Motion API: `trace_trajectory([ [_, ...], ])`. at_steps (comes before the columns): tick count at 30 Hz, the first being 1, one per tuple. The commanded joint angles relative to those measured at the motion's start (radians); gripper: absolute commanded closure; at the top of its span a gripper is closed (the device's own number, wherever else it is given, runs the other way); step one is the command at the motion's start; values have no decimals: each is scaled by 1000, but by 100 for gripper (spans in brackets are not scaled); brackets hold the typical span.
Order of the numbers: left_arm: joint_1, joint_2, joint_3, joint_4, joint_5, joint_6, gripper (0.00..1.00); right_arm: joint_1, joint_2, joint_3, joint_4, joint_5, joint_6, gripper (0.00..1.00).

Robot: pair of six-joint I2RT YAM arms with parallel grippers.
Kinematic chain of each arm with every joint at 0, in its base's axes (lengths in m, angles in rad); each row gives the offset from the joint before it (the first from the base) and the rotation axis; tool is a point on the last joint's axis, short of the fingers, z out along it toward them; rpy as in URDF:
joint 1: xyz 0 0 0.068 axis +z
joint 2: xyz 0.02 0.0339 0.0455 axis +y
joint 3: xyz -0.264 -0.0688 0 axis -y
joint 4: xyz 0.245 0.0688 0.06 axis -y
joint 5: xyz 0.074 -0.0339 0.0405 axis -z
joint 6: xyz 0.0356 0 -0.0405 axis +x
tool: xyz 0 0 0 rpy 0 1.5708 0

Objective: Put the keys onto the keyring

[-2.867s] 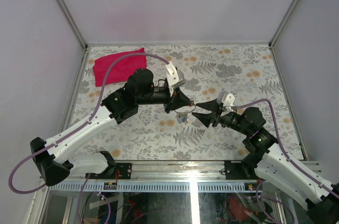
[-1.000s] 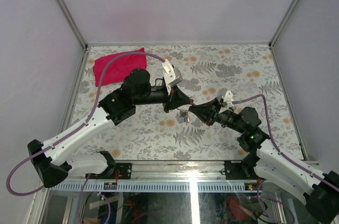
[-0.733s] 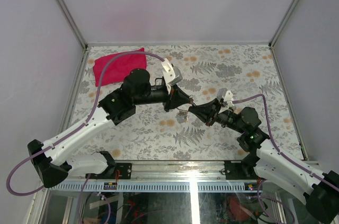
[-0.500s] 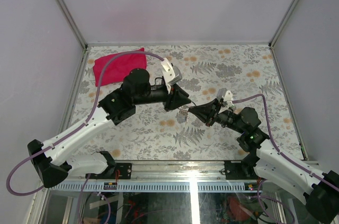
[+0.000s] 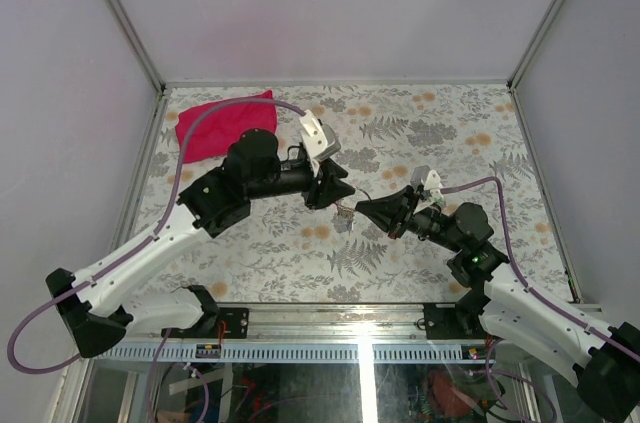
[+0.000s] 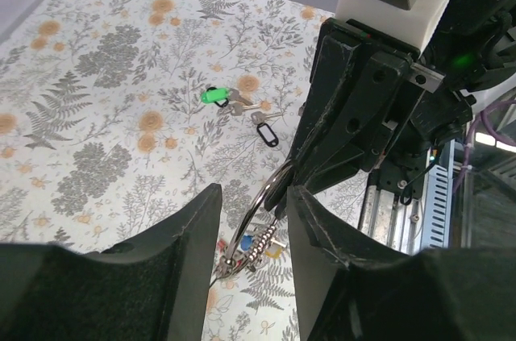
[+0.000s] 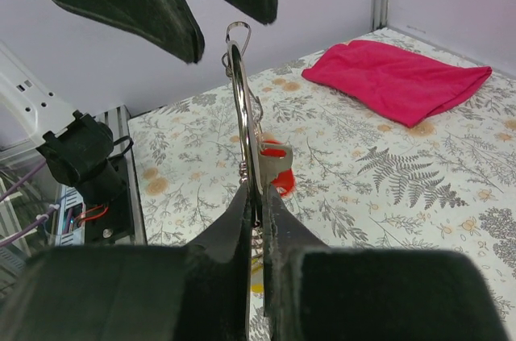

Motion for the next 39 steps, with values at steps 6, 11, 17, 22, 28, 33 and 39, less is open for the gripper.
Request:
trace_trajectory([
  [6,1,-41,93,-117,-21,105,61,2,-31,51,14,-60,-22,100],
  [11,1,-15,124,-181,38,167,63,2,-41,84,-41,-104,-37,100],
  [17,0,28,165,-252,110,223,63,2,-44,102,-50,-132,-30,100],
  [22,0,66,177,-282,127,239,63,2,-43,113,-50,-163,-15,100],
  [28,-3,92,191,-311,165,252,73,1,-57,114,-50,-154,-11,100],
  [33,-7,101,194,-319,183,258,92,2,-59,111,-39,-130,-11,100],
  [39,-7,107,200,-320,144,241,100,2,-72,117,-71,-85,-35,94],
])
